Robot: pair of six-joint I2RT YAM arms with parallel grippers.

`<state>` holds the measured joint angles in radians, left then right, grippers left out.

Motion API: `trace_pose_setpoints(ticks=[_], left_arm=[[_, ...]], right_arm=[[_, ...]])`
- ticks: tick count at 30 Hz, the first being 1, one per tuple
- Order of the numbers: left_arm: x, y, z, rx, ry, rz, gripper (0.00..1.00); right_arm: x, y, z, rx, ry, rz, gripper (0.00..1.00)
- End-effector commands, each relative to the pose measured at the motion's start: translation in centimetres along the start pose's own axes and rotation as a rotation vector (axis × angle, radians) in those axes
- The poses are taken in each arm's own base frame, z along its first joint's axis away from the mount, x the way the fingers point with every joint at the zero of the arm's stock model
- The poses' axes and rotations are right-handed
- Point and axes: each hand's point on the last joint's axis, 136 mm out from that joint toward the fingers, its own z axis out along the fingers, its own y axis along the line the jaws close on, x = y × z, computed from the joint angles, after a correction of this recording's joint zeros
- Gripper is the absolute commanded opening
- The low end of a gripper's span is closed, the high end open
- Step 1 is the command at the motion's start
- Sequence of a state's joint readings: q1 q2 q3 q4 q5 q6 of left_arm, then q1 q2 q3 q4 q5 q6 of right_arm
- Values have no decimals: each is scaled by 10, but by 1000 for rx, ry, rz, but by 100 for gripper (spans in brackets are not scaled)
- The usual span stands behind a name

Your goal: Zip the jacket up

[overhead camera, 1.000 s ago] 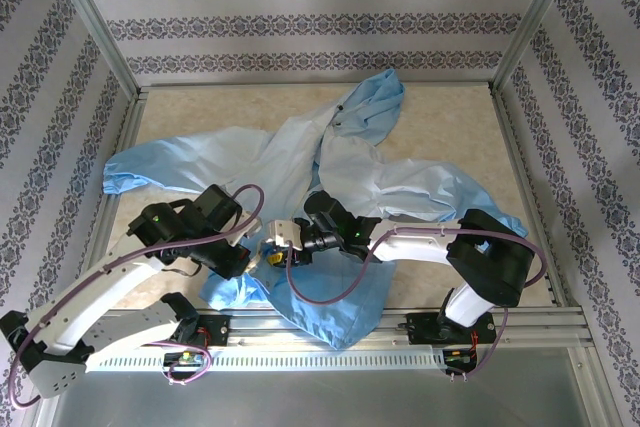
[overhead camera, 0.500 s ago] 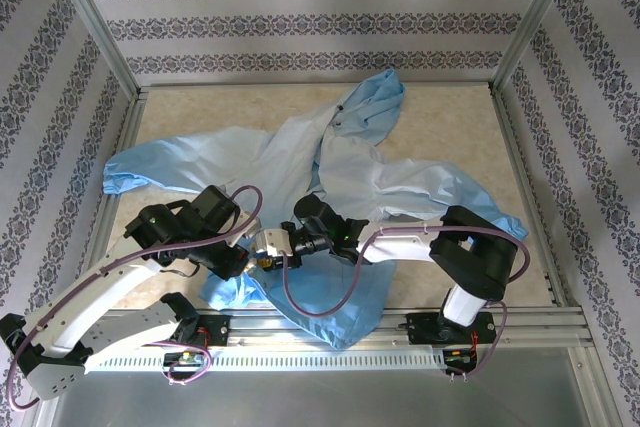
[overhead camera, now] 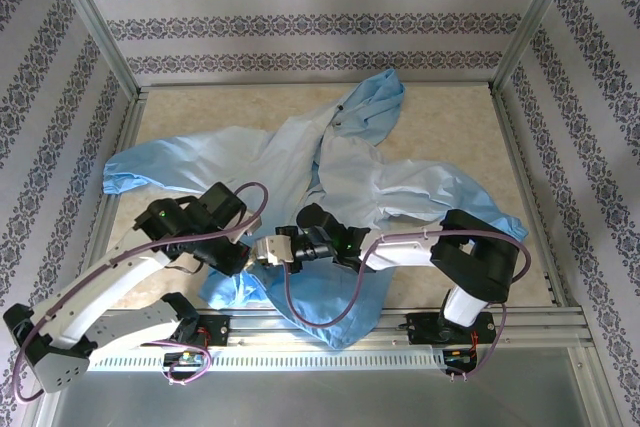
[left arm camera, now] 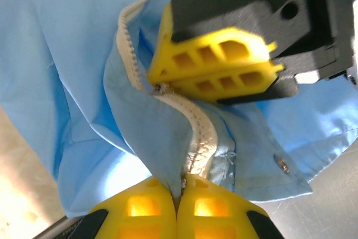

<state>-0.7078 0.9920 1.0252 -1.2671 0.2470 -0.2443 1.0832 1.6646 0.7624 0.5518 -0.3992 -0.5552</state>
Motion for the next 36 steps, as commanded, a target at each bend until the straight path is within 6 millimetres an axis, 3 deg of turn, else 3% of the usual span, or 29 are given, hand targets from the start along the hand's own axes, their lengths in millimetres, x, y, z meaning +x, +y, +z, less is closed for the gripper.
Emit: trace_pose_setpoints(ticks=[1, 8, 16, 26, 31, 36], left_arm=[[11, 7, 0, -57, 70, -118, 0], [12, 3, 25, -7, 61, -335, 0], [-3, -5, 62, 102, -34, -425, 0], [-11, -3, 58, 98, -122, -310, 0], [-7, 2, 72, 51, -87, -340, 0], [14, 11, 101, -23, 0, -440, 0]], right_arm=[[8, -37, -18, 197, 60, -15, 0], [36, -61, -45, 337, 155, 58, 0], [54, -44, -55, 305, 186, 95, 0], [50, -34, -53, 231, 148, 205, 1], [53, -46, -61, 311, 146, 411, 30], [62, -56, -83, 384, 135, 805, 40]])
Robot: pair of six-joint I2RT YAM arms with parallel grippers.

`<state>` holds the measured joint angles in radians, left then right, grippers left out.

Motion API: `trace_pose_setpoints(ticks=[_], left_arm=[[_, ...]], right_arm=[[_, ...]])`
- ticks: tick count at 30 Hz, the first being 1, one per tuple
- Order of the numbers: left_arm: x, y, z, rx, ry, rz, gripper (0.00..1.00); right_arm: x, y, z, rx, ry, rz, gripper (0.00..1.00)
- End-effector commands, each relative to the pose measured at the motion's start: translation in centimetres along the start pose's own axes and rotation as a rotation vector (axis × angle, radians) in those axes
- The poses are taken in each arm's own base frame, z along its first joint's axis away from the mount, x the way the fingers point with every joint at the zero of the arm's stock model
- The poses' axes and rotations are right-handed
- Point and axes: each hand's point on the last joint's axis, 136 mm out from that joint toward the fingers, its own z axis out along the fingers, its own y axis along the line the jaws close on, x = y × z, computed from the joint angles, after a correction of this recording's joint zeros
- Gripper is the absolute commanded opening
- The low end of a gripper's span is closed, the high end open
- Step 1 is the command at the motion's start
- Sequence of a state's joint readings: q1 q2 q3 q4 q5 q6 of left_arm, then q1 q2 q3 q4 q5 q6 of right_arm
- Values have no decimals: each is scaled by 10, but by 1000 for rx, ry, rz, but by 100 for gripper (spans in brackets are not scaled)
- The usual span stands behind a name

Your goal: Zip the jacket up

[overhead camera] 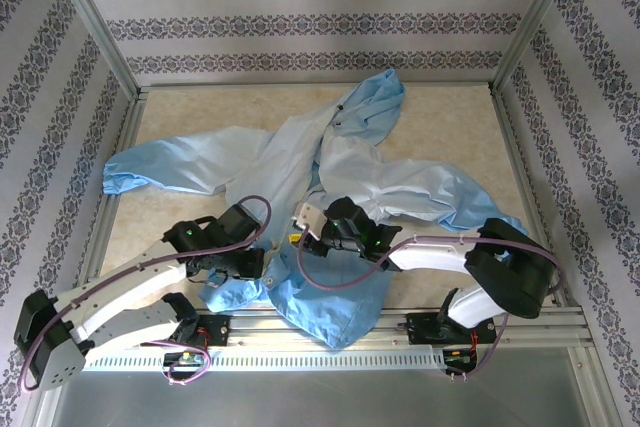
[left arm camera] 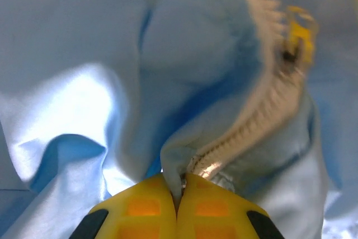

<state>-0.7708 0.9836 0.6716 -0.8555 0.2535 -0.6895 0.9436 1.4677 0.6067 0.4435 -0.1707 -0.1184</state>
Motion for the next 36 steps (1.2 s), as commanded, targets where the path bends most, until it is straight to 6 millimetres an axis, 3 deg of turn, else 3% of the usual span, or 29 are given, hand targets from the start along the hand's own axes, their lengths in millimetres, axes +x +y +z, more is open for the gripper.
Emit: trace_pose_setpoints(ticks=[1, 6, 11, 21, 36], left_arm=[[13, 18, 17, -100, 31, -79, 0], [22, 33, 24, -178, 58, -113, 0], [15, 26, 25, -131, 11, -118, 0], [9, 18, 17, -55, -61, -118, 0], [5, 13, 13, -51, -66, -82, 0]], right_arm=[[-2, -11, -13, 39, 18, 356, 41], [-3, 7, -11, -73, 42, 625, 42], [-14, 26, -4, -187, 1, 781, 44], [-27, 68, 13, -324, 31, 824, 44], [-31, 88, 32, -394, 78, 853, 44]])
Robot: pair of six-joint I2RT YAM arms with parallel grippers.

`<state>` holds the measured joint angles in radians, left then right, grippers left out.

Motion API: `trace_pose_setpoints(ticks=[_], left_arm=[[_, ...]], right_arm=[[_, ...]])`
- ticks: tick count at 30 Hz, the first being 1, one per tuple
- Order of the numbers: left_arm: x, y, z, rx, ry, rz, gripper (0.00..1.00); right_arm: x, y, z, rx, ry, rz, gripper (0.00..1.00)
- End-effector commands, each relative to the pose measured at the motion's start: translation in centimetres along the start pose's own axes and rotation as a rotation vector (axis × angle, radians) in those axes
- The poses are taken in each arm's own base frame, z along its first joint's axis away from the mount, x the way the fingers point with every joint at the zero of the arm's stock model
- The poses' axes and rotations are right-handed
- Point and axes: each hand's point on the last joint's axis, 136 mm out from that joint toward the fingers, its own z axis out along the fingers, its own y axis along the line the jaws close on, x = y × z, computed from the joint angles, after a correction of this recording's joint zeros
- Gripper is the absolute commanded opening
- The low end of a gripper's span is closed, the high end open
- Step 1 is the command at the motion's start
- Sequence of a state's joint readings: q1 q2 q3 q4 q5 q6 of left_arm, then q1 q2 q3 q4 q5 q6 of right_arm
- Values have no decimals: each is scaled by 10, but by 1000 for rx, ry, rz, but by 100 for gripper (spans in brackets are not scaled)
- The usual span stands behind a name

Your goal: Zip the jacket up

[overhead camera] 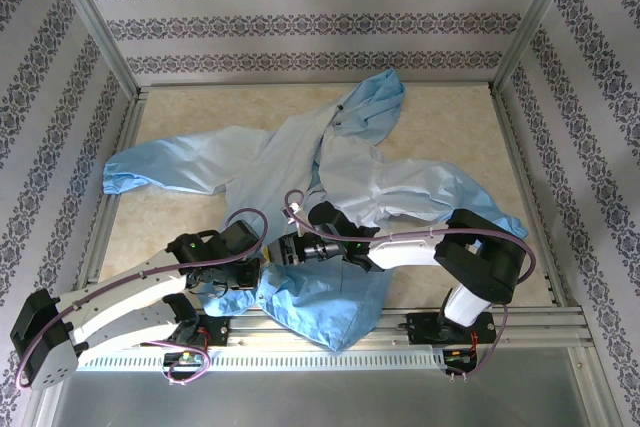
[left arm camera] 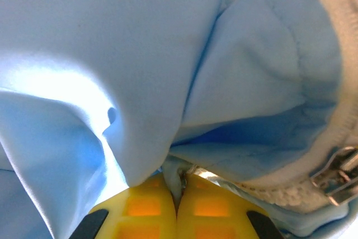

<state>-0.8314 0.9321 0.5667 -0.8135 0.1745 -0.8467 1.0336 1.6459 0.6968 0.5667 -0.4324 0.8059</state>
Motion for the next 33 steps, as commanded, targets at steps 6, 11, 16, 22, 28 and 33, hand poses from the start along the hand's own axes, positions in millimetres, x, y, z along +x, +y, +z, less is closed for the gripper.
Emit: trace_pose_setpoints(ticks=[6, 11, 16, 22, 28, 33], left_arm=[[-10, -8, -7, 7, -42, 24, 0], [-11, -8, -10, 1, -43, 31, 0], [-10, -7, -11, -4, -39, 34, 0], [-9, -7, -11, -6, -36, 36, 0], [-11, -8, -13, -7, -38, 39, 0], [-11, -9, -14, -6, -37, 41, 0]], right_arm=[[1, 19, 8, -50, 17, -11, 40], [2, 21, 5, -44, 12, -19, 34], [2, 26, 1, -38, 3, -39, 31], [-1, 29, -3, -22, -7, -58, 29], [-2, 29, -6, -6, -8, -57, 30], [1, 29, -6, -7, -1, -50, 30]])
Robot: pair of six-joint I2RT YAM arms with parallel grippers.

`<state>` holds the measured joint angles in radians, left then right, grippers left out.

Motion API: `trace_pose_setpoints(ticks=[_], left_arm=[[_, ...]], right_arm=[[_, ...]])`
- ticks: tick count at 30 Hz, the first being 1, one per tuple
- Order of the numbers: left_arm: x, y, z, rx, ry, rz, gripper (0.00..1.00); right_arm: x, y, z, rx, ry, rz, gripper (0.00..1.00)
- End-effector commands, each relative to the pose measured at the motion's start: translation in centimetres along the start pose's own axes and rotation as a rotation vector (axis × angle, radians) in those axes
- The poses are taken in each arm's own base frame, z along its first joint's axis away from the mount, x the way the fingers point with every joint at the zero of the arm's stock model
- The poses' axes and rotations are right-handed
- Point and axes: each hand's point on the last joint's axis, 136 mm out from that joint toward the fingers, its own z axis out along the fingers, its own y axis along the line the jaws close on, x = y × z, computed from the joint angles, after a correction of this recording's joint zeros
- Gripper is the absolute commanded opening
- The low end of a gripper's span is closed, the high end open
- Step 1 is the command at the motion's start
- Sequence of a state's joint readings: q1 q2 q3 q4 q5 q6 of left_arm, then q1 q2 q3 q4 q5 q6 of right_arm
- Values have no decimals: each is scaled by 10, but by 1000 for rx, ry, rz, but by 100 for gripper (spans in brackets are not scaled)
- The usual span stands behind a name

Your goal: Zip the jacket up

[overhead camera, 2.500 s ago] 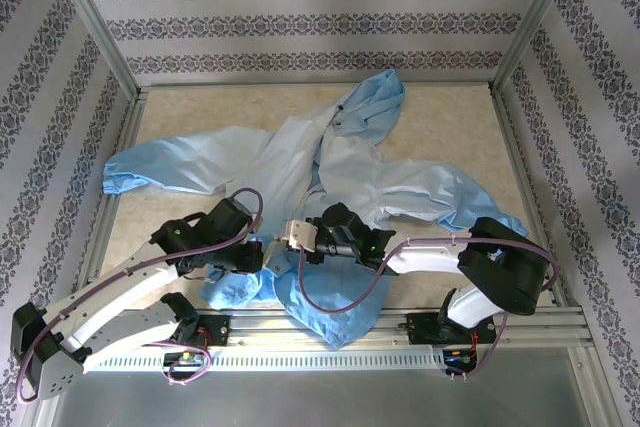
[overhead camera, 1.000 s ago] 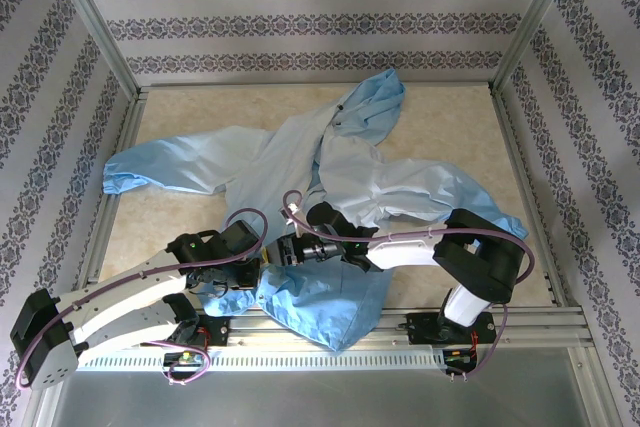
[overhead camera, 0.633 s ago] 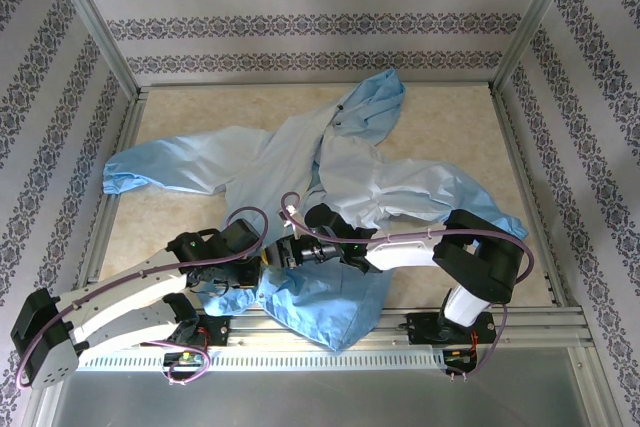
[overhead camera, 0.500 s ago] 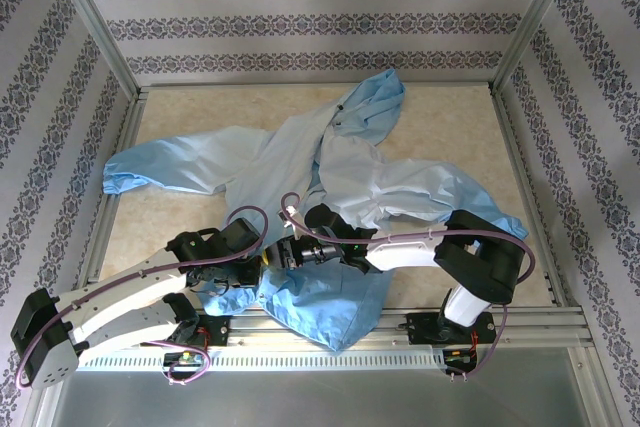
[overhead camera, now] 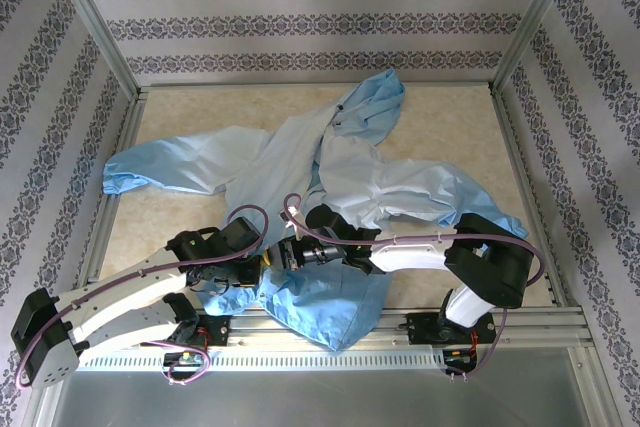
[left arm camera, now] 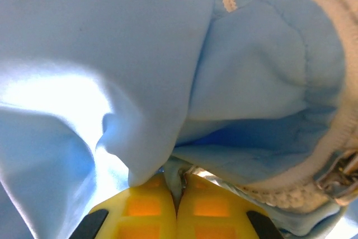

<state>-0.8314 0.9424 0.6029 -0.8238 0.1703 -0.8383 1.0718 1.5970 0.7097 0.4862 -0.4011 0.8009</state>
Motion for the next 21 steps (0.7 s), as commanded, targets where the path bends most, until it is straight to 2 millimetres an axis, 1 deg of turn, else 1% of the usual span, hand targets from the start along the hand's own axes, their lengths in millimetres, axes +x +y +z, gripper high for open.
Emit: trace_pose_setpoints(ticks=[1, 7, 16, 21], left_arm=[[-5, -2, -7, -15, -23, 32, 0], [-4, -2, -7, -16, -18, 31, 0], [-4, -2, -8, -16, -18, 37, 0], [-5, -3, -10, -15, -19, 38, 0]], right_arm=[[-6, 16, -3, -22, -20, -35, 30], [-7, 18, -5, -20, -27, -43, 27], [-7, 17, -10, 8, -30, -49, 28], [-5, 16, -7, 4, -16, -48, 28]])
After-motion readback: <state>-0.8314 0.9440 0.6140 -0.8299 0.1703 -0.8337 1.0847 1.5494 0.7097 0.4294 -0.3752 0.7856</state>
